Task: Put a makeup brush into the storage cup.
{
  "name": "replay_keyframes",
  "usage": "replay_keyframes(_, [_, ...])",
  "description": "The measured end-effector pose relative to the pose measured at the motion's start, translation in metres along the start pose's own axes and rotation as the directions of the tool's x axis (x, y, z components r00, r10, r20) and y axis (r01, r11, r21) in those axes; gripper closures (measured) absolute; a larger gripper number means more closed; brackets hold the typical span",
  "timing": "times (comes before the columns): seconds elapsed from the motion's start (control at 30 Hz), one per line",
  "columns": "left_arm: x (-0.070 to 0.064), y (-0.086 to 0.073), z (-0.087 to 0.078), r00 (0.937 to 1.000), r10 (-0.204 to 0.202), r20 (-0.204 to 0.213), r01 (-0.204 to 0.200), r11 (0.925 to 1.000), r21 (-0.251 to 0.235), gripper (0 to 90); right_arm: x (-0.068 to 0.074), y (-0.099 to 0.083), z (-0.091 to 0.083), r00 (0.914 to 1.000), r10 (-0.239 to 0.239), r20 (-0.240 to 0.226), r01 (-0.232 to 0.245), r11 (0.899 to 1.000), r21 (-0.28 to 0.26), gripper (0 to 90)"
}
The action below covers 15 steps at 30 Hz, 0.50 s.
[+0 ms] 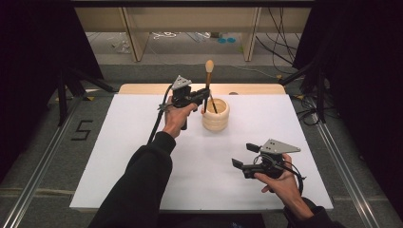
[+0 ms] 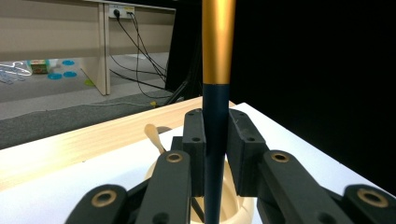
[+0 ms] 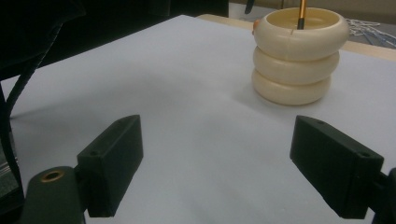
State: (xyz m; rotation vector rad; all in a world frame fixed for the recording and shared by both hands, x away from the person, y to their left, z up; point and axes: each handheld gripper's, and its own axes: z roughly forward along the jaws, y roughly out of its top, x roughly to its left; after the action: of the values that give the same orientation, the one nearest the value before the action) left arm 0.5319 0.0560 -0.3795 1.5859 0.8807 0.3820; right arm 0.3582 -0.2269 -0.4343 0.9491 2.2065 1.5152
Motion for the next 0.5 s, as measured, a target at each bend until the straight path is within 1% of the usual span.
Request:
replay_keyframes(0.03, [0.000, 0.001, 0.001, 1.0000, 0.008, -0.001, -0.008, 1.0000, -0.002, 78.2, -0.001, 0.001, -0.002, 0.9996, -0.019, 0.019, 0.019, 1.000, 0.017, 17.9])
replay_keyframes(0.07, [-0.002, 0.002, 0.002, 1.0000, 0.002, -0.004, -0.002, 1.0000, -0.005, 78.2, -0.001, 0.001, -0.002, 0.9998, -0.015, 0.010, 0.015, 1.000, 0.015, 17.9])
replay_keyframes(0.1, [-0.002, 0.003, 0.004, 0.9999, 0.013, -0.002, -0.013, 0.9999, -0.008, 78.2, -0.001, 0.001, -0.002, 0.9996, -0.022, 0.020, 0.022, 1.000, 0.013, 17.9])
replay_keyframes(0.2, [-0.004, 0.006, 0.009, 0.9999, 0.012, -0.003, -0.012, 0.9997, -0.019, 78.2, -0.001, 0.000, -0.001, 0.9999, -0.013, 0.008, 0.013, 1.000, 0.011, 17.9])
replay_keyframes(0.23, [-0.005, 0.006, 0.011, 1.0000, 0.005, -0.002, -0.005, 0.9997, -0.026, 78.3, -0.002, 0.000, -0.001, 0.9997, -0.021, 0.010, 0.021, 1.000, 0.005, 17.9])
replay_keyframes(0.3, [-0.006, 0.007, 0.015, 1.0000, 0.003, -0.005, -0.003, 0.9997, -0.025, 78.2, -0.002, 0.000, -0.002, 0.9997, -0.024, 0.009, 0.024, 1.000, 0.006, 17.9])
replay_keyframes(0.33, [-0.006, 0.007, 0.017, 0.9999, 0.012, -0.007, -0.012, 0.9997, -0.023, 78.3, -0.002, 0.000, -0.002, 0.9997, -0.024, 0.009, 0.024, 1.000, 0.006, 17.9])
replay_keyframes(0.47, [-0.006, 0.004, 0.023, 0.9999, 0.007, -0.008, -0.007, 0.9997, -0.023, 78.2, -0.002, 0.000, -0.002, 0.9996, -0.027, 0.007, 0.027, 1.000, 0.006, 17.9])
replay_keyframes(0.5, [-0.006, 0.004, 0.025, 0.9999, 0.008, -0.010, -0.008, 0.9997, -0.023, 78.2, -0.002, 0.000, 0.000, 0.9996, -0.026, 0.004, 0.026, 1.000, -0.009, 17.9])
